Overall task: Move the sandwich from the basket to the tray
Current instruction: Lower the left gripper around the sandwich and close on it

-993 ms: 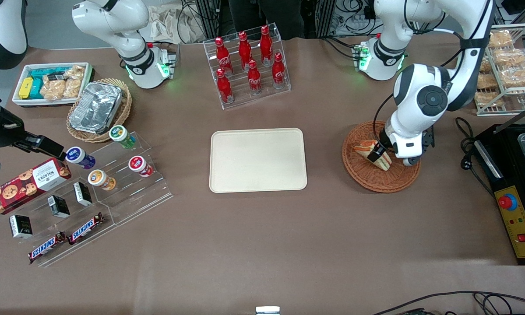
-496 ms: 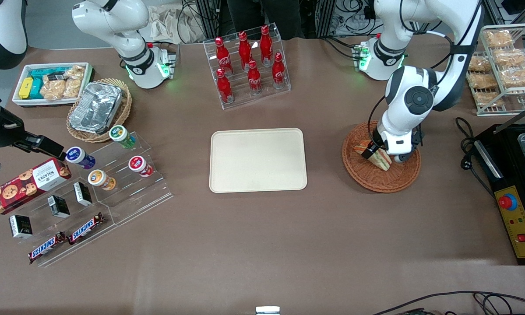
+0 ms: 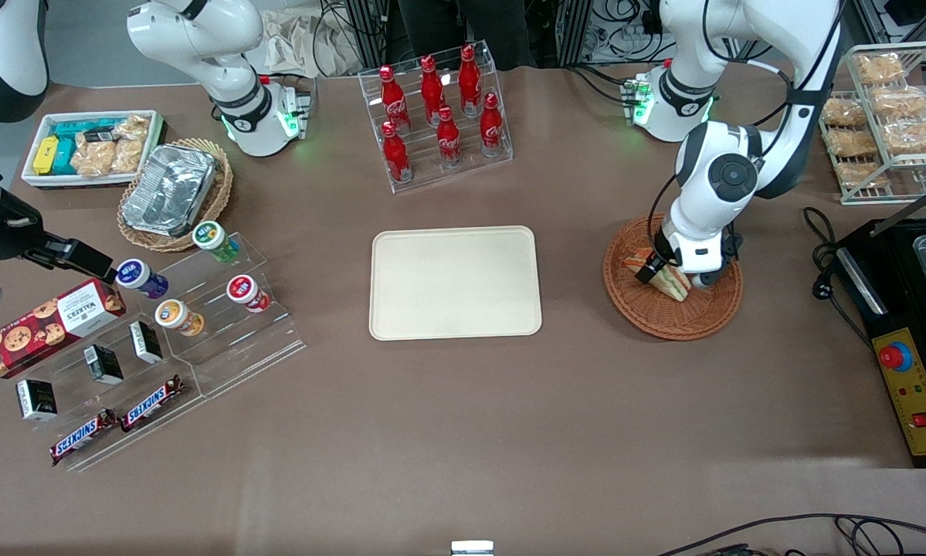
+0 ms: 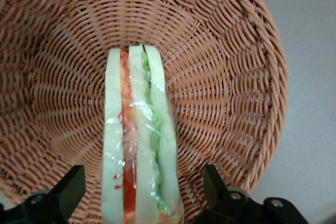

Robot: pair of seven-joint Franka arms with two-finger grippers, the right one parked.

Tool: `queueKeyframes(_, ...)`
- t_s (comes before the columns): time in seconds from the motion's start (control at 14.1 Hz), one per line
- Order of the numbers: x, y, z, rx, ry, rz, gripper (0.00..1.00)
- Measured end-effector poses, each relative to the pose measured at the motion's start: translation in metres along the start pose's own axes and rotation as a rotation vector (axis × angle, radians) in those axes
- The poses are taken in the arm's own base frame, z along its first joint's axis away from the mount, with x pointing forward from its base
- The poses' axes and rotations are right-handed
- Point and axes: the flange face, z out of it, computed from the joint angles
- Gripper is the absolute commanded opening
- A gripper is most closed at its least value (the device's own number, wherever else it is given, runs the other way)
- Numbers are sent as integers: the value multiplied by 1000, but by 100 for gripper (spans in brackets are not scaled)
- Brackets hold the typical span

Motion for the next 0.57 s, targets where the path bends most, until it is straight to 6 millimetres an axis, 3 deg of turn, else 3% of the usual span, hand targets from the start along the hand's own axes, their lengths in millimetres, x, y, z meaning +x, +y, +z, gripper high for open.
queueKeyframes(0.14,0,0,5,-1,7,-2,94)
queueKeyframes(0.21,0,0,6,-4,8,-2,85)
queueKeyframes(0.5,4,-1,10,-14,12,-12,6)
queueKeyframes(0.57,6,-2,10,-14,14,-15,0)
